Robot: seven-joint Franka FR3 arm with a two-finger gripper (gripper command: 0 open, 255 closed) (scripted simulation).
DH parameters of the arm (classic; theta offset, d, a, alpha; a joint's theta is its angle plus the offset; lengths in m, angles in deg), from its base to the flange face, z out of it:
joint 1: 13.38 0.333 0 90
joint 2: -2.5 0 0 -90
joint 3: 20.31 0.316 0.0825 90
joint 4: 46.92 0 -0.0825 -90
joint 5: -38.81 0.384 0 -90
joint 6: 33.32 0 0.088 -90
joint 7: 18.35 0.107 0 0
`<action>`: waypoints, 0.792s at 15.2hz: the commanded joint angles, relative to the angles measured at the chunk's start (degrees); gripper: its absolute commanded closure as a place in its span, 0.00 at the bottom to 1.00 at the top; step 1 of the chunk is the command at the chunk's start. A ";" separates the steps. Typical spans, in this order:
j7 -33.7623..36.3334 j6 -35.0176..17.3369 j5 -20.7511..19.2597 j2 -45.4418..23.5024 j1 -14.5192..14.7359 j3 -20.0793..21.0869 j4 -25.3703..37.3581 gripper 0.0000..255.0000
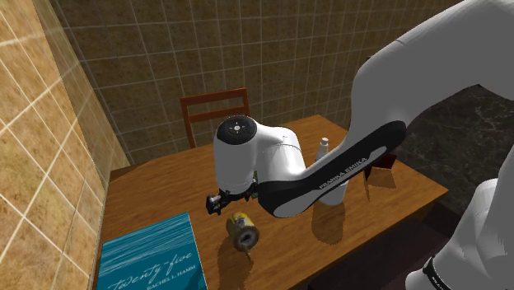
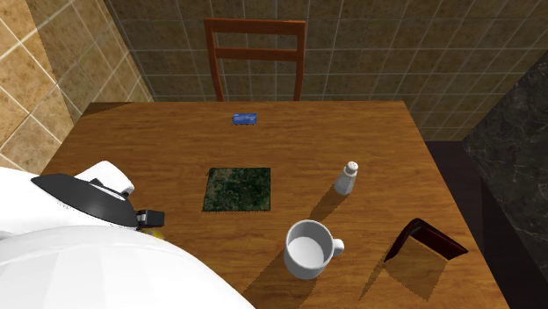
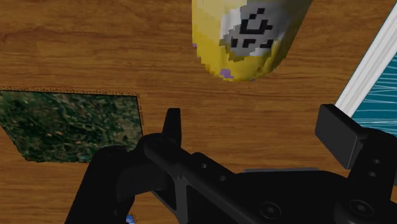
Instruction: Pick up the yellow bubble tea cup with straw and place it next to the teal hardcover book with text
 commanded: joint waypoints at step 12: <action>-3.72 5.07 5.70 5.86 0.08 1.44 0.39 0.00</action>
